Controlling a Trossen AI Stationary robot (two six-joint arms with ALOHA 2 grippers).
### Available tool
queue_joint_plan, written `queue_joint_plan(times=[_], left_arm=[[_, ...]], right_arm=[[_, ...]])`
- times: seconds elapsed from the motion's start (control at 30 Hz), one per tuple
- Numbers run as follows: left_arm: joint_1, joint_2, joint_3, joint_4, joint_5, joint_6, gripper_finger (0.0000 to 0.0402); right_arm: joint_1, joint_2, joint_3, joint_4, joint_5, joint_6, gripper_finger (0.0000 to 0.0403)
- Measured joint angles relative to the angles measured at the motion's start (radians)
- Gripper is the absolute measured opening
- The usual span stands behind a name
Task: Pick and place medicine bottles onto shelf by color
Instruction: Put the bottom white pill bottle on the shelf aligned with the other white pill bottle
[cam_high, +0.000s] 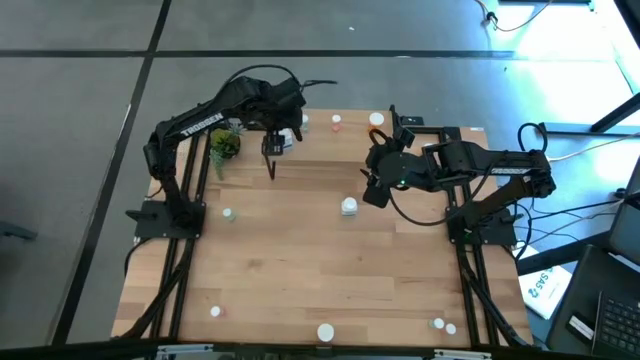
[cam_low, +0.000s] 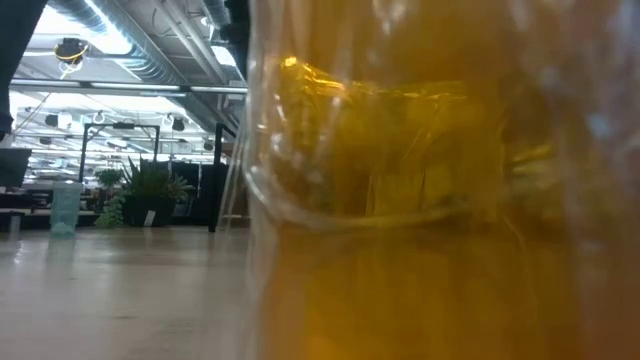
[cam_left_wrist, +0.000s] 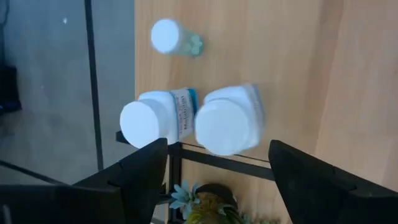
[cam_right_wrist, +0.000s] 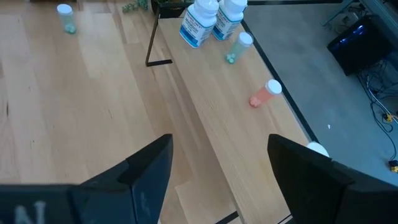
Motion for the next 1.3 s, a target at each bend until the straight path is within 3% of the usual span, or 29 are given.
queue_joint_plan(times=[0.27,0.6,0.93,1.3], left_arm=[[-0.099,-0.006,-0.007,-0.02,0.038,-0.101,0.0271],[-0.176,-0.004,-0.121,0.006,0.041,-0.173,0.0246],[-0.136,-0.004,-0.222,0.064,0.04,-0.159,0.0207],[-0.072,-0.004,-0.242,0.096,0.027,-0.12,0.0204]], right_arm=[[0.0,0.0,0.0,0.0,0.0,0.0,0.0264],[0.0,0.0,0.0,0.0,0.0,0.0,0.0264],[0.0,0.0,0.0,0.0,-0.001,0.0,0.0264],[0.0,0.0,0.0,0.0,-0.001,0.0,0.0264]])
